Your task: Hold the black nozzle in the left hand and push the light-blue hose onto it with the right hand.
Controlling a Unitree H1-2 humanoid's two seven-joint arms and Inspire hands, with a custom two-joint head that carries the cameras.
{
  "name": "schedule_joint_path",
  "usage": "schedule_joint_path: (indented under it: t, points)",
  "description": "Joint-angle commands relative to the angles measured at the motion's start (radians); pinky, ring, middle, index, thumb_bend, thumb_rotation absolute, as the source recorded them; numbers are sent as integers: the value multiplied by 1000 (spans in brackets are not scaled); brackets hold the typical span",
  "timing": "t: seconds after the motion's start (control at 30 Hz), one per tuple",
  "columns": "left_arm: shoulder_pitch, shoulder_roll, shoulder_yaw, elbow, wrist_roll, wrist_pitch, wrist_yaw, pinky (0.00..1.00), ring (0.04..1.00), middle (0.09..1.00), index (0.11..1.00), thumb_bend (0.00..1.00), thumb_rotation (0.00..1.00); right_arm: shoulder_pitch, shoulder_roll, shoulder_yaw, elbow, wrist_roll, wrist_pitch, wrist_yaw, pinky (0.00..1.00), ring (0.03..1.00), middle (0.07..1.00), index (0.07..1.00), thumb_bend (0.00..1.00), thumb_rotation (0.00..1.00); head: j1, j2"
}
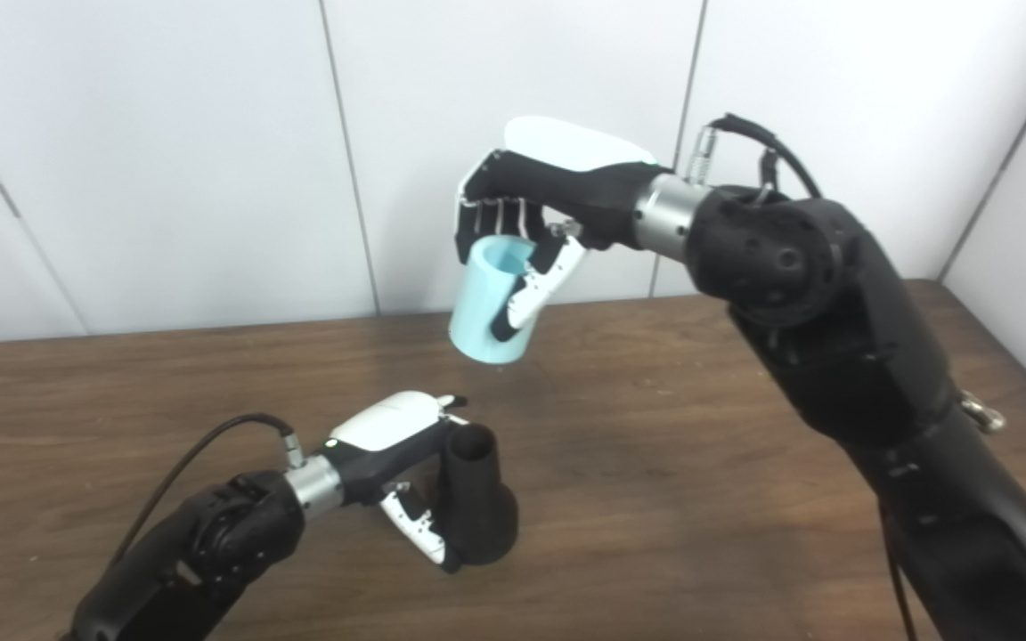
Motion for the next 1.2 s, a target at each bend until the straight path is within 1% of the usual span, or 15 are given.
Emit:
schedule_joint_path:
  t: [0.0, 0.17, 0.4, 0.53, 0.67, 0.73, 0.83, 1.17]
  points:
    - [20, 19, -44, 54, 100, 63, -71, 1000, 580, 496, 476, 525, 0, -57, -16, -30, -43, 42, -38, -6, 370, 462, 481, 468, 502, 0, 12, 5]
    - [11, 15, -52, 60, 109, 63, -61, 1000, 580, 500, 473, 525, 0, -44, -13, -37, -43, 109, -97, -15, 365, 452, 483, 474, 502, 0, 29, 13]
    - [9, 9, -50, 55, 101, 76, -69, 1000, 593, 505, 470, 525, 0, -24, -12, -35, -42, 143, -133, -20, 352, 444, 488, 484, 501, 0, 43, 21]
    - [10, 8, -48, 49, 94, 83, -77, 1000, 594, 505, 470, 524, 0, -12, -12, -27, -33, 146, -124, -15, 352, 444, 487, 486, 501, 0, 44, 23]
    - [9, 9, -48, 50, 94, 84, -80, 1000, 594, 507, 469, 524, 0, 0, -18, -8, -48, 125, -99, -3, 376, 441, 485, 479, 502, 0, 44, 23]
    - [11, 10, -49, 43, 96, 89, -82, 1000, 594, 507, 469, 524, 0, 0, -22, 3, -54, 115, -84, 5, 392, 440, 488, 475, 503, 0, 46, 29]
    - [14, 10, -50, 35, 98, 95, -83, 1000, 594, 507, 469, 524, 0, -2, -25, 17, -56, 99, -68, 11, 391, 440, 489, 475, 503, 0, 47, 31]
    - [20, 10, -53, 19, 107, 106, -81, 1000, 594, 509, 468, 524, 0, -10, -28, 44, -39, 56, -54, 28, 380, 447, 479, 479, 503, 0, 51, 39]
